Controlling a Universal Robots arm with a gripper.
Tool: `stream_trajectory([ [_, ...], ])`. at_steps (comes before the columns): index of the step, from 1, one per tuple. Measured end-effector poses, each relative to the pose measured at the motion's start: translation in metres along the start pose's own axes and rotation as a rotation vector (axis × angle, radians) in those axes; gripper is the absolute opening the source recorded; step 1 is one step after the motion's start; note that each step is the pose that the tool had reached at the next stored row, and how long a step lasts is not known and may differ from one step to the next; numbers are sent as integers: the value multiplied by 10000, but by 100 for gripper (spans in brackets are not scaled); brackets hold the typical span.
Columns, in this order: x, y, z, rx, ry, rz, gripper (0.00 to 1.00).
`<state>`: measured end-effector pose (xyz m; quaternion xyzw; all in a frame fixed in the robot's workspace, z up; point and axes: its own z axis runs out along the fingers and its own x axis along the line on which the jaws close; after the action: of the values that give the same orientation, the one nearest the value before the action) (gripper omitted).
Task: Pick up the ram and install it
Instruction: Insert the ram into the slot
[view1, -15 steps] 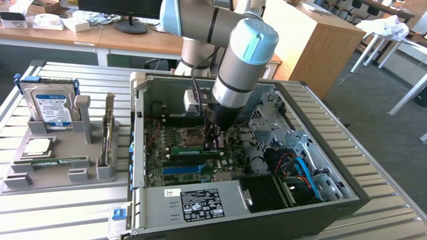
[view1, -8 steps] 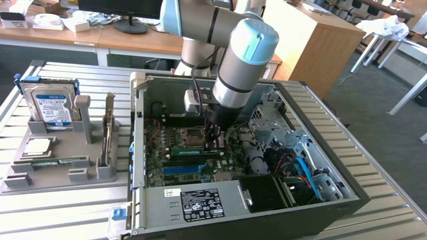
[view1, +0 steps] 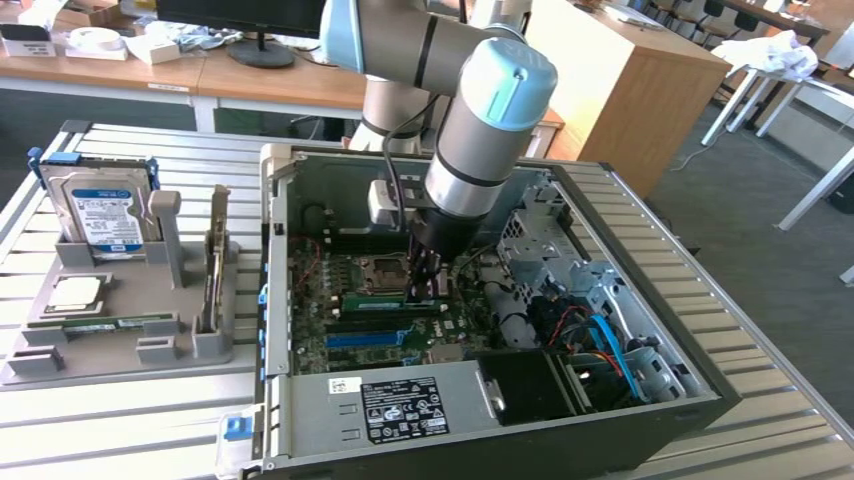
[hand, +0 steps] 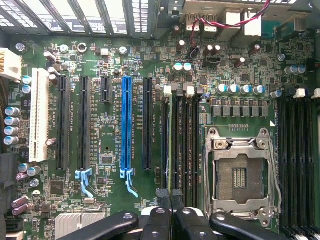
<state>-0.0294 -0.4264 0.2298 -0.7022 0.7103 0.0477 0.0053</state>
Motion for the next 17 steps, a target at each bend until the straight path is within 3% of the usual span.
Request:
stream_trajectory([
  [17, 3, 0, 0, -14, 11, -177, 11],
])
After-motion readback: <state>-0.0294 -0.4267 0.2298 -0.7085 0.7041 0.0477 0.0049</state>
